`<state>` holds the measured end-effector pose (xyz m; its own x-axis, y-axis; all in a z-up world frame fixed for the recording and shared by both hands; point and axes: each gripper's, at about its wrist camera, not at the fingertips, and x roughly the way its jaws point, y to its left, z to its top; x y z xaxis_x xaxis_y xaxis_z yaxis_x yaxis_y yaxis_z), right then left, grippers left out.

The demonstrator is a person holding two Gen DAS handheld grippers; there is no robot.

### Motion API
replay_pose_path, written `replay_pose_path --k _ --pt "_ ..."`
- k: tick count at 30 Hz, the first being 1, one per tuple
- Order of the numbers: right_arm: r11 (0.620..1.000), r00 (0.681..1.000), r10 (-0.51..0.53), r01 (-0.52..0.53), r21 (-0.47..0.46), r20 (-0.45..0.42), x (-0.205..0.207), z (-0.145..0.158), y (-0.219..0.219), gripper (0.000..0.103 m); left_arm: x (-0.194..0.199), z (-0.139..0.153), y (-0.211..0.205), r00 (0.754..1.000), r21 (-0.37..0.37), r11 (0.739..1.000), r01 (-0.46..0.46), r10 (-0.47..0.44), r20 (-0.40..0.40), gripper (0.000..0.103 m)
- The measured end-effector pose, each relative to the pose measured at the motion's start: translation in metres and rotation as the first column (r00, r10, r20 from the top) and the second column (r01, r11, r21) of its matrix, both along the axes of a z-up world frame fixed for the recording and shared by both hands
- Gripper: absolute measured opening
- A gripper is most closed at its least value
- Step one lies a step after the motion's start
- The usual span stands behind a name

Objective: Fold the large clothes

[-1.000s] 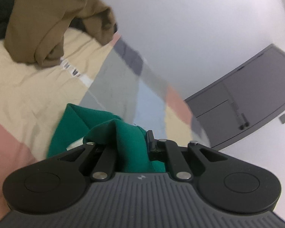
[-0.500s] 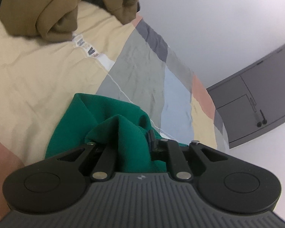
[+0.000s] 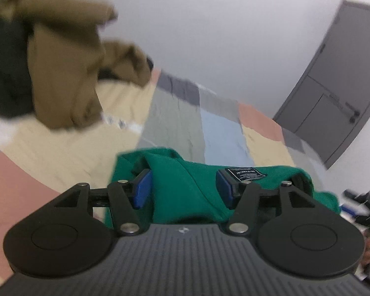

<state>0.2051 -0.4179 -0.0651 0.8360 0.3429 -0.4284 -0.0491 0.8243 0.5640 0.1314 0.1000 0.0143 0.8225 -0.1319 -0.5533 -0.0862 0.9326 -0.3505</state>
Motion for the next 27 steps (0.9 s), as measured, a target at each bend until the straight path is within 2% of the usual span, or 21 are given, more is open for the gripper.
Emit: replay_pose_path --k 1,3,6,9,11,13,16,19,22,27 --pt "1.0 1.0 0.003 -0.003 -0.019 0.019 -0.01 0.007 0.001 0.076 -0.013 0.011 -0.006 0.999 0.045 0.999 0.009 -0.011 0.035 0.063" --pt "0.999 0.998 0.013 -0.01 -0.047 0.059 -0.028 0.017 0.004 0.076 -0.03 0.025 -0.016 0.996 0.085 0.996 0.03 -0.037 0.077 0.063" --pt "0.995 0.99 0.078 -0.07 -0.072 0.116 -0.054 0.029 0.018 0.075 -0.052 0.032 -0.03 0.99 0.069 0.993 0.097 -0.103 0.093 0.064" --pt "0.981 0.979 0.165 -0.15 -0.125 0.12 -0.071 0.031 0.047 0.074 -0.063 0.021 -0.049 0.98 0.029 0.981 0.191 -0.192 0.047 0.064" --pt "0.964 0.969 0.231 -0.215 -0.158 0.092 -0.076 0.025 0.069 0.067 -0.06 0.006 -0.063 0.971 0.008 0.971 0.238 -0.237 -0.031 0.064" --pt "0.943 0.958 0.284 -0.274 -0.186 0.029 -0.072 0.014 0.092 0.054 -0.053 -0.009 -0.078 0.96 0.035 0.964 0.265 -0.26 -0.103 0.064" --pt "0.902 0.939 0.342 -0.34 -0.266 -0.039 -0.065 -0.002 0.122 0.045 -0.04 -0.027 -0.086 0.955 0.084 0.961 0.263 -0.247 -0.165 0.064" --pt "0.871 0.937 0.342 -0.342 -0.354 -0.064 -0.057 -0.014 0.143 0.04 -0.028 -0.039 -0.09 0.958 0.129 0.959 0.253 -0.23 -0.174 0.064" --pt "0.874 0.952 0.303 -0.298 -0.383 -0.049 -0.036 -0.018 0.151 0.037 -0.017 -0.043 -0.093 0.967 0.171 0.96 0.222 -0.194 -0.168 0.063" --pt "0.894 0.962 0.271 -0.259 -0.364 -0.019 0.007 -0.015 0.158 0.037 0.016 -0.051 -0.089 0.981 0.207 0.965 0.161 -0.133 -0.139 0.063"
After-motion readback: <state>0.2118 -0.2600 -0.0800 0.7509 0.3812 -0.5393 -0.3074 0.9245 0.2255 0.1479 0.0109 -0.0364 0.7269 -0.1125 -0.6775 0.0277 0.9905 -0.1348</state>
